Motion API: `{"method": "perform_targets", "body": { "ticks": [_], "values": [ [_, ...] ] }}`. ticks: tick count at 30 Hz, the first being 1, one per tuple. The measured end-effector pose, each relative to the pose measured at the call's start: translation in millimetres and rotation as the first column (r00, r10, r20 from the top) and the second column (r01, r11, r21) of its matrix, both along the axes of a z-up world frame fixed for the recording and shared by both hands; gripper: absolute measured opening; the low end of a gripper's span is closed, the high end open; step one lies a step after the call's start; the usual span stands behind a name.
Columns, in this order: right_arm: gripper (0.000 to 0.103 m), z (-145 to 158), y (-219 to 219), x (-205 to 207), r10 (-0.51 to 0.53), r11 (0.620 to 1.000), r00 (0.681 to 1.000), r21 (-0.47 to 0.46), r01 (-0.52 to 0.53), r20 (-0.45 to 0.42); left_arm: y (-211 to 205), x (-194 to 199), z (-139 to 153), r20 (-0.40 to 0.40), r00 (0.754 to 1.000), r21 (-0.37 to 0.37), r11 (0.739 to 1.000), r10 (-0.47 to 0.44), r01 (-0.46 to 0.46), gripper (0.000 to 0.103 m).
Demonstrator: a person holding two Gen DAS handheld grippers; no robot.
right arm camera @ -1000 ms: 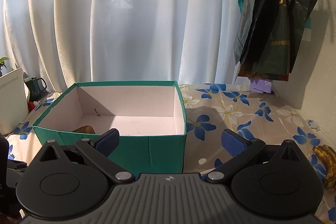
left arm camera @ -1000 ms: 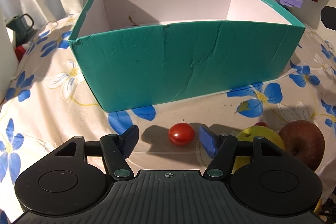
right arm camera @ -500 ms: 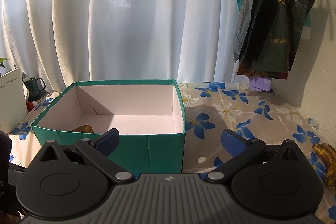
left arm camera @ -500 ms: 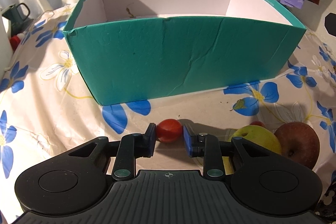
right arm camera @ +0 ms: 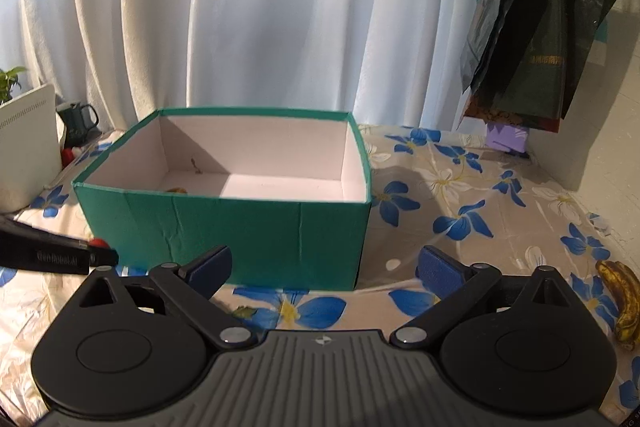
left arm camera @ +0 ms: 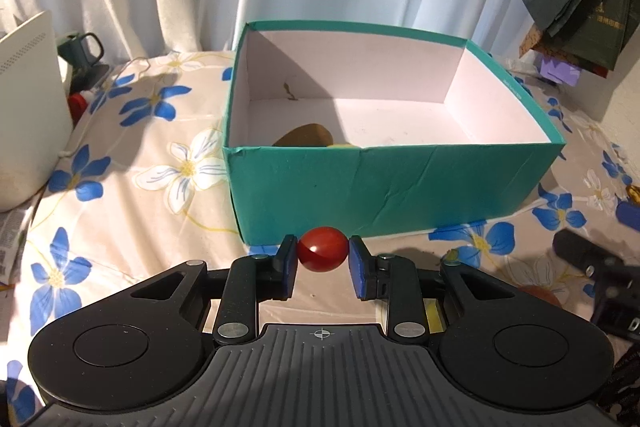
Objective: Organize fruits
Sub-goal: 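Grasp the cherry tomato with the left tool while the right tool grasps a red apple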
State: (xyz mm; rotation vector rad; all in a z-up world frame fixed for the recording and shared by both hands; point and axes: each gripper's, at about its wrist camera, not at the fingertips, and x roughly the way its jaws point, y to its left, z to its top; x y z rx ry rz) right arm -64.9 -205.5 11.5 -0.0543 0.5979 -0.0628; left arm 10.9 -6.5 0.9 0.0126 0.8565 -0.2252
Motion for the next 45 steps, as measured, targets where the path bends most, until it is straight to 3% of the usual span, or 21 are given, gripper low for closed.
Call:
{"method": "perform_targets", "body": {
  "ticks": [4, 11, 16, 26, 29, 30, 45],
  "values": [
    [0.089, -16.8, 6.3, -5.7, 0.02, 1.0, 0.995, 0.018, -0.018, -0.099, 4.7, -7.9, 4.0, 0.01, 1.0, -0.007, 1.0, 0.003, -0.002, 0.031],
    [0.087, -32.3, 13.3, -12.8, 0.032, 0.999, 0.984, 0.031, -0.027, -0.175, 10.7, -17.5, 7.5, 0.016, 1.0, -0.006, 1.0, 0.008, -0.008, 0.031],
    [0.075, -44.9, 15.3, -9.9, 0.036, 0.998, 0.969, 0.055, -0.023, -0.244, 14.9, -21.6, 7.8, 0.014, 1.0, -0.005, 1.0, 0.018, -0.018, 0.031],
    [0.074, -59.1, 13.5, -0.7, 0.066, 0.988, 0.954, 0.154, -0.022, -0.293, 19.5, -22.3, 6.5, 0.002, 0.999, -0.001, 0.999, 0.036, -0.036, 0.031],
    [0.067, -61.7, 15.9, 1.6, 0.087, 0.985, 0.951, 0.17, -0.037, -0.298, 19.7, -21.9, 6.4, 0.002, 0.999, -0.001, 0.999, 0.037, -0.037, 0.031],
    [0.06, -61.8, 17.0, 2.0, 0.098, 0.984, 0.95, 0.173, -0.048, -0.296, 19.8, -22.0, 6.3, 0.001, 0.999, -0.002, 0.999, 0.038, -0.038, 0.031],
    [0.059, -63.5, 24.6, 9.0, 0.128, 0.988, 0.952, 0.123, -0.097, -0.279, 12.7, -17.2, 7.7, 0.007, 1.0, 0.011, 1.0, 0.019, -0.019, 0.031]
  ]
}}
